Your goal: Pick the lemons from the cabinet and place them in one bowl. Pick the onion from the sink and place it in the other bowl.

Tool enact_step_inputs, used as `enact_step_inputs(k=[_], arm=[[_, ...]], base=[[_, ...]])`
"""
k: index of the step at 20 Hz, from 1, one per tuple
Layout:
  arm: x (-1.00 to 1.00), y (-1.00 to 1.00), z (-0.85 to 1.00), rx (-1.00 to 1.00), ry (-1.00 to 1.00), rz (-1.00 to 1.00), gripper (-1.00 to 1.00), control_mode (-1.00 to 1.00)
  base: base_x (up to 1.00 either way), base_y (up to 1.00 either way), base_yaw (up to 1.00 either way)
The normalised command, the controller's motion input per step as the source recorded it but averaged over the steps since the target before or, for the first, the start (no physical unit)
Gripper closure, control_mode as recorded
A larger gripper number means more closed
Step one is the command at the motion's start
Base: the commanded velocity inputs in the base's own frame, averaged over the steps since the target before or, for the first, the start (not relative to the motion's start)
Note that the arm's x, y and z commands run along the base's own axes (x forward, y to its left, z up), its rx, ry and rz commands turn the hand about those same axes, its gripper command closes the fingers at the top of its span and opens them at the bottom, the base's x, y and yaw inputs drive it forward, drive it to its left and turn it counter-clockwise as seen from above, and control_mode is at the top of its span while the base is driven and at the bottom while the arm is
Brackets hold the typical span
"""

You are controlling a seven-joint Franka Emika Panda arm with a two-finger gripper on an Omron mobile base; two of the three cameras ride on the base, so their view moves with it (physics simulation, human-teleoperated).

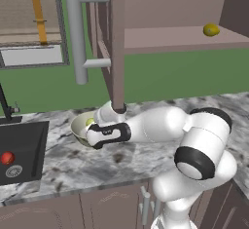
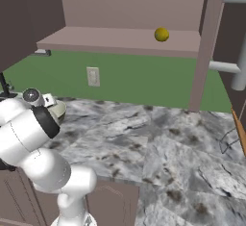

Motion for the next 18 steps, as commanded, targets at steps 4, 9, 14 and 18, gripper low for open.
enact_step_inputs(k=[4, 9, 14, 18], arm=[[0.0, -0.03, 0.01, 0.0, -0.01, 0.0, -1.0, -1.0], [0.01, 0.0, 0.1, 0.0, 0.0, 0.0, -1.0, -1.0], [-0.02, -0.25, 0.37, -0.03, 0.03, -0.01, -1.0, -1.0], [-0.26, -0.34, 0.42, 0.0, 0.0, 0.0, -1.0, -1.0]], base=[[0.0, 0.0, 0.0], [0.0, 0.0, 0.0], [0.0, 0.0, 0.0], [0.0, 0.0, 0.0]])
